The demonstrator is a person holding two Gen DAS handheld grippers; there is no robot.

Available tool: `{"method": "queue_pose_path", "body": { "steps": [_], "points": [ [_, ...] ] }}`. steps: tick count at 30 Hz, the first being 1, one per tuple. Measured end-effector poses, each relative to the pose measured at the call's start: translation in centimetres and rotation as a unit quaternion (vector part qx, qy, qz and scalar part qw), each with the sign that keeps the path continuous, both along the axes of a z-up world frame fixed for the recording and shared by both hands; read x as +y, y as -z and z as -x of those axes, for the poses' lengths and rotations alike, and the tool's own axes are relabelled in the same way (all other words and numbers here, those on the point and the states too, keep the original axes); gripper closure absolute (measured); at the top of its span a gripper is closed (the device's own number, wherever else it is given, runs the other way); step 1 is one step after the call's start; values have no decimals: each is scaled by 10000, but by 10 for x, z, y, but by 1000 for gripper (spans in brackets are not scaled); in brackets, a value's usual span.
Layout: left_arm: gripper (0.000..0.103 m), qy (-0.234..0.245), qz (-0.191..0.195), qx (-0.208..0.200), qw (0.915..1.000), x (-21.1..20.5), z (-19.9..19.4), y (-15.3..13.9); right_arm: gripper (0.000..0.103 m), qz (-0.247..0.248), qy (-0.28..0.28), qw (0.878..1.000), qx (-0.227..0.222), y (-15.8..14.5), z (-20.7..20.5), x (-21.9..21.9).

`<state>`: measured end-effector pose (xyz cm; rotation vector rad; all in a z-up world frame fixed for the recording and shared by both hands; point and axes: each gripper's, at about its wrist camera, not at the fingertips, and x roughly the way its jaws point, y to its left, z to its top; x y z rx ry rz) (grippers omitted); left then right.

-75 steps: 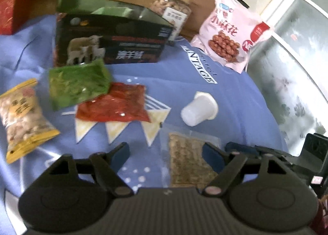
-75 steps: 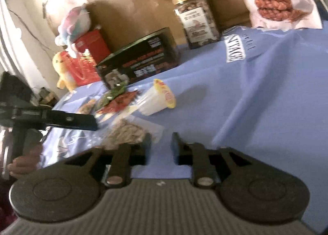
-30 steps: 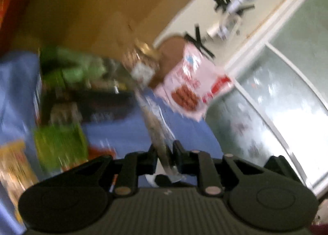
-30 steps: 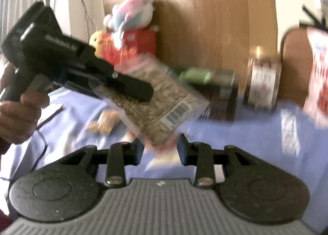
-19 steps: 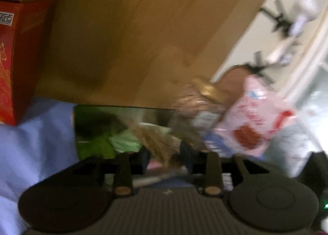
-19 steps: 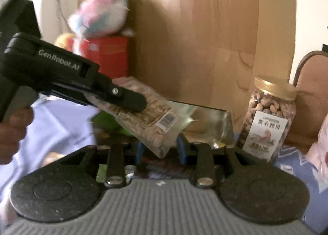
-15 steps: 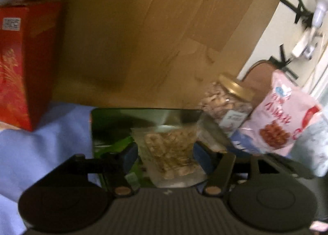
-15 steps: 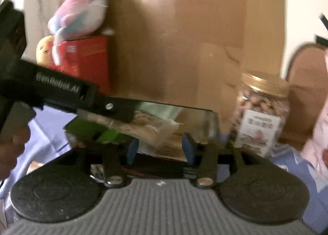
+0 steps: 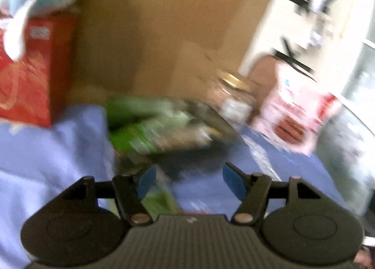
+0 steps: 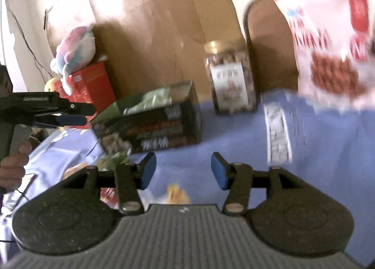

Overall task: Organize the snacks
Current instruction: 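Lift the seed bag into the black tin and open the left gripper, then reach the left gripper around the white jelly cup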

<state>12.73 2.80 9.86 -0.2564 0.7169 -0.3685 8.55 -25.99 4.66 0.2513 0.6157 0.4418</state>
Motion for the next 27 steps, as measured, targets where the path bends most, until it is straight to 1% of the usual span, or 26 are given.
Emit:
{"method": "queue_pose_path", "body": {
  "steps": [3, 4, 5, 6, 8, 10, 11, 14, 15, 16, 17, 19, 20, 22, 24, 27],
  "points": [
    [38, 458, 186, 294, 9983, -19, 18, 14, 48, 58, -103, 9997, 228, 15, 5, 10],
    [38, 602, 256, 394, 9971, -24, 22, 20, 49, -6, -158, 9992, 364, 20, 5, 14],
    [38, 731, 313, 492, 9956, -29, 26, 26, 47, -97, -269, 9982, 521, 24, 5, 19],
    [38, 828, 342, 570, 9943, -33, 31, 31, 47, -42, -284, 9986, 453, 24, 9, 25],
    [38, 934, 308, 630, 9932, -37, 38, 38, 47, 161, -501, 9981, 309, 20, 18, 39],
    [38, 924, 236, 687, 9931, -39, 38, 42, 47, 142, -743, 9969, 218, 16, 24, 48],
    [38, 909, 238, 750, 9927, -39, 37, 43, 47, 222, -811, 9963, 164, 15, 25, 52],
    [38, 967, 279, 905, 9908, -43, 33, 50, 47, 648, -816, 9946, -29, 14, 31, 61],
    [38, 981, 255, 918, 9906, -45, 32, 52, 45, 759, -860, 9934, -60, 15, 32, 64],
    [38, 990, 227, 942, 9904, -49, 32, 55, 38, 889, -917, 9918, -89, 18, 34, 66],
    [38, 998, 219, 989, 9898, -52, 31, 58, 36, 1058, -956, 9897, -135, 21, 36, 68],
    [38, 1077, 232, 1085, 9880, -57, 30, 64, 35, 1437, -1040, 9838, -247, 28, 41, 76],
    [38, 1114, 203, 1099, 9875, -61, 29, 66, 35, 1510, -1047, 9825, -316, 29, 44, 77],
    [38, 1154, 99, 1061, 9876, -67, 30, 68, 35, 1490, -1119, 9820, -321, 29, 43, 75],
    [38, 1195, -4, 1007, 9877, -73, 28, 67, 35, 1384, -1099, 9839, -260, 29, 38, 71],
    [39, 1193, -30, 1009, 9877, -76, 25, 67, 35, 1265, -996, 9868, -192, 29, 32, 68]
  ]
}}
